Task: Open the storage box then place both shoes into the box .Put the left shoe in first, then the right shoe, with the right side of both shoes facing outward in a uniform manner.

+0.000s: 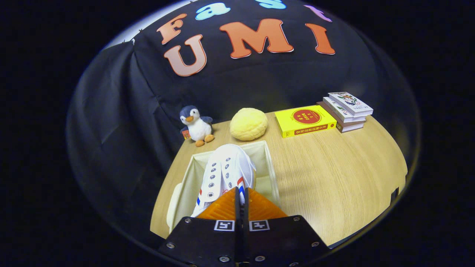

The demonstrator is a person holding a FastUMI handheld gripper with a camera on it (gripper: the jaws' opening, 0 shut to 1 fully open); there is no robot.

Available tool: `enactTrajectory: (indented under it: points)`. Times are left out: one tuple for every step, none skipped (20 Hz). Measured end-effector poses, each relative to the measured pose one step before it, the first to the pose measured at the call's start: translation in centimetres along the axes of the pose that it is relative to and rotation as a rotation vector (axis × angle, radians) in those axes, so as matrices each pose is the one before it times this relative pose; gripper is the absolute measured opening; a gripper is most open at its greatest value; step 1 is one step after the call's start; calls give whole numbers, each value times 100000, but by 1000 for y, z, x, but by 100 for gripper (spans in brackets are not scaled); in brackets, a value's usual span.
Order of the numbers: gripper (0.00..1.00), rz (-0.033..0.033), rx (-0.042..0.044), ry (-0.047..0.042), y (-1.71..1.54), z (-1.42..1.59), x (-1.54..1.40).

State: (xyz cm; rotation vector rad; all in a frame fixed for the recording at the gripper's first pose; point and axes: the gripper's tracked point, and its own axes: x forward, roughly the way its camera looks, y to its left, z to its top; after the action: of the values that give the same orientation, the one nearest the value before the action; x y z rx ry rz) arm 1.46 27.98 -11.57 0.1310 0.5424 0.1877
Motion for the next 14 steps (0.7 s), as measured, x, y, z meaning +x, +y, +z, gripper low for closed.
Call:
enactTrajectory:
  points:
    - [0,-2544,-1219,1497,-413,-785,429]
    - [0,-2639,-548,2071,-329,-917,396]
    - [0,-2161,-491,2561,-307,-821,316]
    - [0,-1005,-1126,1977,-57,-619,275]
    - [4,269,-2281,2653,79,-682,186]
    - [5,3736,178,-1673,1063,364,-347]
    - [20,3343,1780,-3723,820,1252,-605]
    - [34,800,1024,-3382,35,1074,-430]
    - [48,-549,-586,-1605,-278,880,-431]
    - [61,-754,-1161,-783,-405,613,-458]
    - [77,-227,-970,-539,-290,601,-390]
    - [92,-317,-388,-1252,-339,760,-499]
    - [99,-579,-150,-1906,-550,879,-498]
    - [99,-542,114,-1625,-463,749,-445]
